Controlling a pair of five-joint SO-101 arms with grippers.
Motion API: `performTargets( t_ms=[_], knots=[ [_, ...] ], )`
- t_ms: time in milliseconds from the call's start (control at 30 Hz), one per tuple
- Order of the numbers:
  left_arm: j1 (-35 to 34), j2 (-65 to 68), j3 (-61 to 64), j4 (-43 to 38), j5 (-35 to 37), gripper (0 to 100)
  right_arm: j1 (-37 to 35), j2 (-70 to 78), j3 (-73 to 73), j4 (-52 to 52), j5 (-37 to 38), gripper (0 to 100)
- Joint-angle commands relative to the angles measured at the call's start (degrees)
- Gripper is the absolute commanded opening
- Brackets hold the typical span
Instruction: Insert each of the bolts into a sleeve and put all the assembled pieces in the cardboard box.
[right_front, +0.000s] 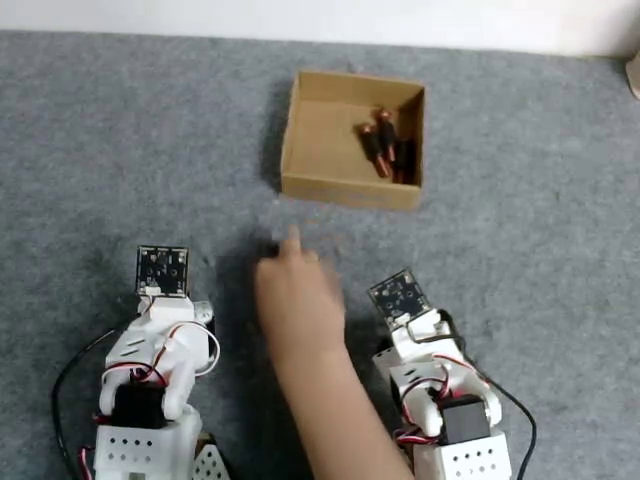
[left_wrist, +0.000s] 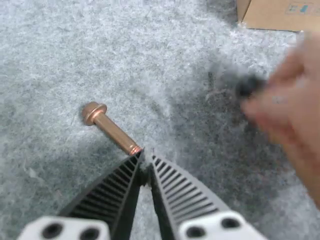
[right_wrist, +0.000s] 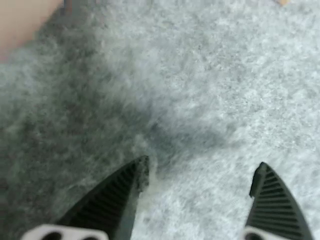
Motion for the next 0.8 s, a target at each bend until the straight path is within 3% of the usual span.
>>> performTargets(
  t_ms=[0,767],
  knots=[
    [1.5,-0.5,1.2,-1.7,-0.1,1,2.3,0.0,6.3,0.1,-0.5,30.4],
    [1.1,-1.2,1.2,-1.6,0.0,1,2.3,0.0,6.3,0.2,-0.3,30.4]
  ],
)
